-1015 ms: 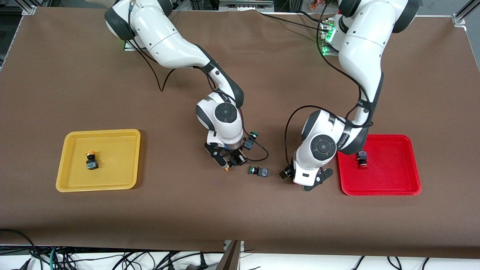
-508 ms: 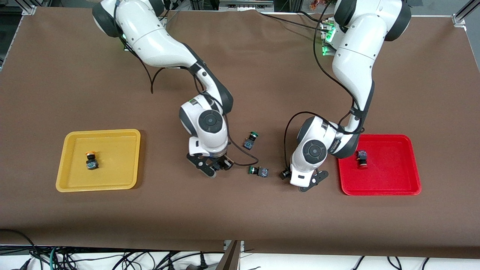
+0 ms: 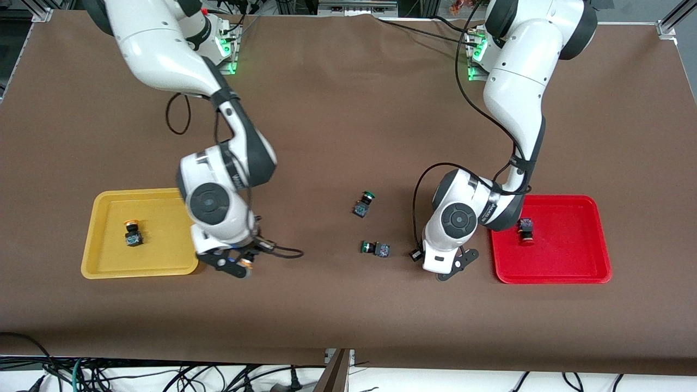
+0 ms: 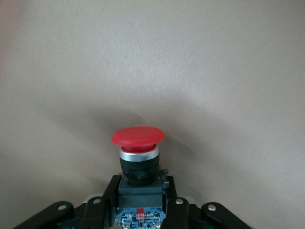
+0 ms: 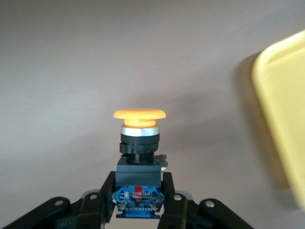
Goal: Place red and yellow buttons in trays
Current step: 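Carry the yellow button and red button to their matching trays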
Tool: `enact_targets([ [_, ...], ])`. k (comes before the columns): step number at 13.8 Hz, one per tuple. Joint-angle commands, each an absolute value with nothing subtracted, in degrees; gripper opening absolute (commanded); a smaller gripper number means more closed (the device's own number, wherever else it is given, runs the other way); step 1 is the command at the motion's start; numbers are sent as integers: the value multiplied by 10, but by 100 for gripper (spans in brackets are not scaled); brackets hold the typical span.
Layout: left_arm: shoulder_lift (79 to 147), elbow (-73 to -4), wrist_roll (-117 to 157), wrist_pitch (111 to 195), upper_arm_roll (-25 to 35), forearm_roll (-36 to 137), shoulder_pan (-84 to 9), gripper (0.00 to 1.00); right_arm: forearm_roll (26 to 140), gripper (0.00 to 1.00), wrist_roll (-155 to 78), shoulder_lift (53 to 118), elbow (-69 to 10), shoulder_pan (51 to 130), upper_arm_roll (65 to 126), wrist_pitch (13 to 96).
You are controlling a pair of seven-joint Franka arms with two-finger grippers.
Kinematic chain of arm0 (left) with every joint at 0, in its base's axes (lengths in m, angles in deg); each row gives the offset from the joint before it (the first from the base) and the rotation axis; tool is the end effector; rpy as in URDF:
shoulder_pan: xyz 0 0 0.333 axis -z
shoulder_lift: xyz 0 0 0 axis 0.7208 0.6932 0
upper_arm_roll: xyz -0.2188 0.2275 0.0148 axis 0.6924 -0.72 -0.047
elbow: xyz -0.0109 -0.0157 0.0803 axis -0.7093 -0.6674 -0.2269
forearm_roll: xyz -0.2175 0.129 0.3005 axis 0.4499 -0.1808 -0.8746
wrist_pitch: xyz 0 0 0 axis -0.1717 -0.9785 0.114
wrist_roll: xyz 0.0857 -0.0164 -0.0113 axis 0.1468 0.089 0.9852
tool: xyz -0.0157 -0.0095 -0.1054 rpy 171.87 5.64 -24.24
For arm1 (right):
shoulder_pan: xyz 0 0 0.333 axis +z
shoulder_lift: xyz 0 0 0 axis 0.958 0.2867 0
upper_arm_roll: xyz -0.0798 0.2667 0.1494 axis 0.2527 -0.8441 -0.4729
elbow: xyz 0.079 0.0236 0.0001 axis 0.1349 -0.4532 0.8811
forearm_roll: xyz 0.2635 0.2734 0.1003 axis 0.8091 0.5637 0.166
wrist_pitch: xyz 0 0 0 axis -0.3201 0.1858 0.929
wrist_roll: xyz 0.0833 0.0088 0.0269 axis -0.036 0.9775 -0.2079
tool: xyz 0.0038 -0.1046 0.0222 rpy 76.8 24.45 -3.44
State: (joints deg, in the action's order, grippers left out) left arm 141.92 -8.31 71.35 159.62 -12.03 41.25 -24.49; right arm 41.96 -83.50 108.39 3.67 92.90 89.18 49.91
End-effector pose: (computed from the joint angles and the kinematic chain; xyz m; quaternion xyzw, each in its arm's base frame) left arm 0.7001 -0.2888 0.1948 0.9524 0.3047 -0.0050 0.0036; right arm 0.7130 0.2556 0.3102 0.9864 -0.1609 0.0022 0.0335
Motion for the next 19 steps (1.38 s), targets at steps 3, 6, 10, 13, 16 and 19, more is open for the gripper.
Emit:
enact_targets([
  [3,1315,-89,656,1490,-116,410,-291,0,429,5,-650,1028,-40,850,886,471],
  [6,1254,-149,513,1458,-117,416,-354,0,429,5,-533,1019,-64,794,886,473],
  [10,1226,-202,283,1460,-117,416,-457,0,430,5,-456,997,-142,748,886,530],
  [13,1226,-259,130,1533,-119,408,-524,0,430,5,-424,962,-238,737,886,615],
  [16,1241,-324,29,1646,-120,408,-570,0,430,5,-392,955,-284,726,886,664],
  [19,1263,-344,-19,1693,-122,407,-581,0,430,5,-368,956,-301,718,886,689],
])
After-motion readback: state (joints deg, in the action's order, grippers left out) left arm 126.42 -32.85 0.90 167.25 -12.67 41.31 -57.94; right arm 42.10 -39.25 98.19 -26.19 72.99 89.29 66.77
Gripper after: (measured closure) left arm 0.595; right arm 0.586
